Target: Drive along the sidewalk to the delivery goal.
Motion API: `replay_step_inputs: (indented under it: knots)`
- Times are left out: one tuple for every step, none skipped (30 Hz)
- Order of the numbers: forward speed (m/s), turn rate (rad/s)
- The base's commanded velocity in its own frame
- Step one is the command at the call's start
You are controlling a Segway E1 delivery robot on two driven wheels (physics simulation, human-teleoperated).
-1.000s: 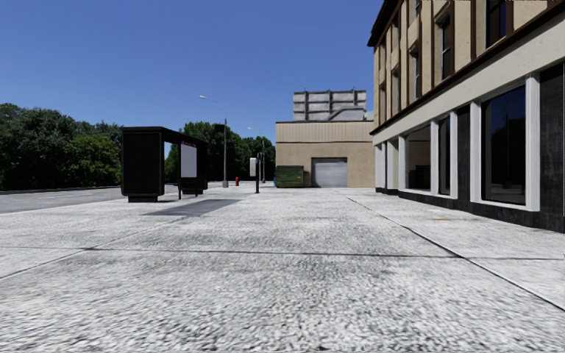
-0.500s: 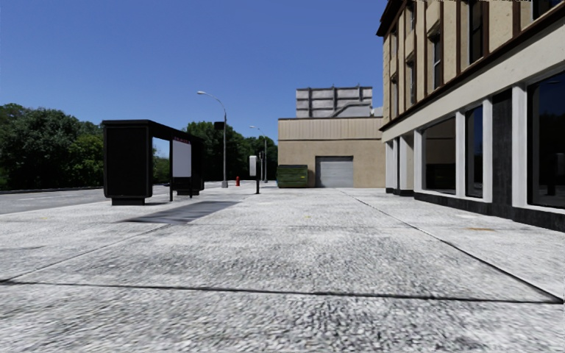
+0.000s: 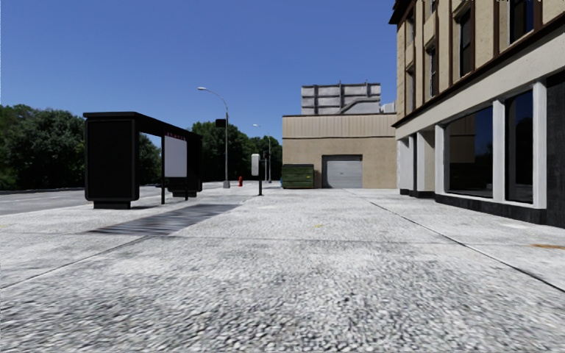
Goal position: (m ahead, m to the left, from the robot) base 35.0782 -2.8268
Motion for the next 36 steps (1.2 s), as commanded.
replay_step_inputs:
  knots:
    - [2.0, 0.19]
    - [2.0, 0.19]
    - [2.0, 0.19]
    - [2.0, 0.19]
    - [2.0, 0.19]
    - [2.0, 0.19]
    - [2.0, 0.19]
    - [2.0, 0.19]
    - [2.0, 0.19]
    - [2.0, 0.2]
    - [2.0, 0.2]
    - [2.0, 0.2]
    - [2.0, 0.2]
    - [2.0, 0.2]
    - [2.0, 0.2]
    - [2.0, 0.2]
    - [2.0, 0.19]
    - [2.0, 0.19]
    - [2.0, 0.19]
    - [2.0, 0.19]
    - [2.0, 0.19]
    - [2.0, 0.19]
    - [2.0, 0.19]
    - [2.0, 0.0]
    - [2.0, 0.0]
    - [2.0, 0.0]
    - [2.0, 0.0]
    - [2.0, 0.0]
    - [2.0, 0.0]
    - [2.0, 0.0]
    - [2.0, 0.0]
    - [2.0, 0.0]
    - [2.0, 0.0]
    - [2.0, 0.0]
    - [2.0, 0.0]
    - [2.0, 0.0]
